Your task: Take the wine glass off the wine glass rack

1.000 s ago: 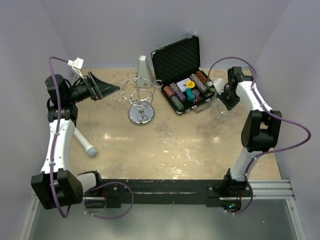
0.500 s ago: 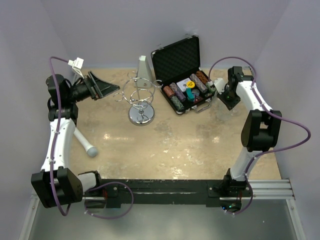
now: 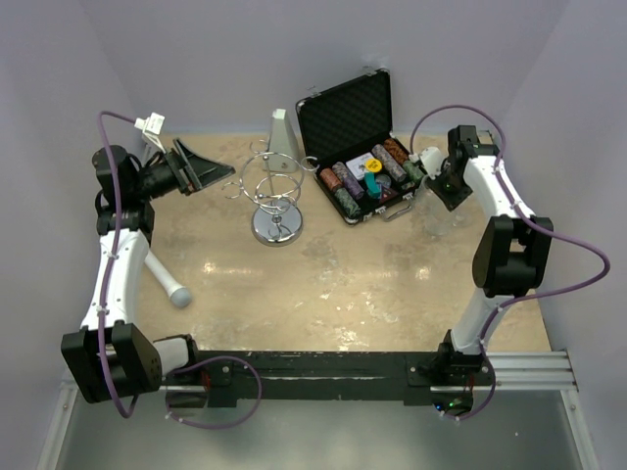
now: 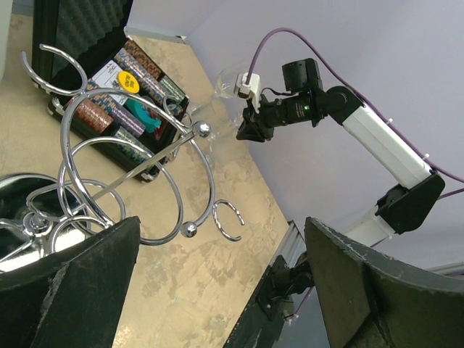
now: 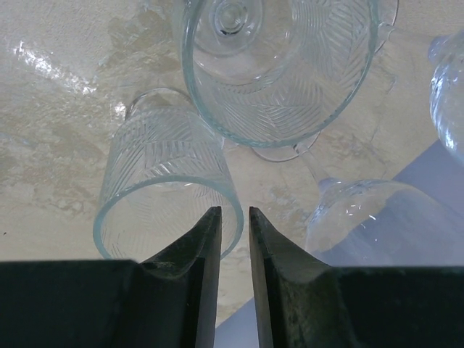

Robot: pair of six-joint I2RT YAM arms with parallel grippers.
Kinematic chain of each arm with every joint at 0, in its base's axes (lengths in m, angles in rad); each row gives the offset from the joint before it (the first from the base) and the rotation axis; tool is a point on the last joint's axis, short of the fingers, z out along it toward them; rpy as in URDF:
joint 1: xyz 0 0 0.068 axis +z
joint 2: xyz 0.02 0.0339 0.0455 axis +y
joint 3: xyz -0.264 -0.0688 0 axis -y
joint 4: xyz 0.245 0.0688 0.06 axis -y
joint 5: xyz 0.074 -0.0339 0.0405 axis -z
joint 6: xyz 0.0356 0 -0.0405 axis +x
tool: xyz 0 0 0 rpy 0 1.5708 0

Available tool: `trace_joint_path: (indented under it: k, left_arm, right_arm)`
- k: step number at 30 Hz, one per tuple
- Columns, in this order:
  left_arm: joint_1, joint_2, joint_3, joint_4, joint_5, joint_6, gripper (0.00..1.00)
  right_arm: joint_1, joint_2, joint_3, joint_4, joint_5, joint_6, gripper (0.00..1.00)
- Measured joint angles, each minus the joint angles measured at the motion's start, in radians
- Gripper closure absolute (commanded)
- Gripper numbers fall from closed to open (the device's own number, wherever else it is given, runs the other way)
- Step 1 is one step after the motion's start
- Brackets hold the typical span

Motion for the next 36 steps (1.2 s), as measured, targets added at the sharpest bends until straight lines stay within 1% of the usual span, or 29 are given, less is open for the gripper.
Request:
trace_joint_path:
  k: [4,7,8,9,13,19,22,27,30,32,36]
  left_arm:
    - [0.0,0.002,0.0,0.011,-0.003,-0.004,0.0]
    - [0.0,0.004,0.0,0.014,-0.004,-0.004,0.0]
    - [0.0,0.006,0.0,0.016,-0.004,-0.004,0.0]
    - [0.0,0.008,0.0,0.019,-0.005,-0.004,0.0]
    - [0.0,0.023,0.0,0.03,-0.012,-0.005,0.0]
    - [0.0,0.043,0.0,0.032,-0.015,-0.003,0.0]
    - [0.0,0.048,0.0,0.029,-0.018,0.0,0.0]
    - [0.0,0.049,0.002,0.007,-0.022,0.017,0.0]
    - [0.0,0.049,0.012,-0.025,-0.031,0.057,0.0]
    - [0.002,0.049,0.03,-0.079,-0.051,0.107,0.0]
    - [0.006,0.045,0.076,-0.217,-0.15,0.251,0.0]
  right_arm:
    - [0.0,0.001,0.024,-0.013,0.0,0.008,0.65]
    - [0.0,0.002,0.089,-0.042,-0.002,0.021,0.57]
    - [0.0,0.002,0.112,-0.048,-0.003,0.025,0.48]
    - [0.0,0.002,0.142,-0.054,-0.005,0.033,0.02]
    - [0.0,-0.003,0.24,-0.053,-0.019,0.079,0.01]
    - [0.005,-0.055,0.31,-0.014,-0.118,0.15,0.01]
    - [0.039,-0.101,0.312,0.035,-0.141,0.203,0.01]
    - [0.151,-0.137,0.307,0.097,-0.168,0.271,0.01]
    - [0.23,-0.138,0.277,0.13,-0.164,0.311,0.01]
    - [0.273,-0.136,0.254,0.14,-0.169,0.326,0.01]
    - [0.322,-0.128,0.243,0.157,-0.208,0.344,0.01]
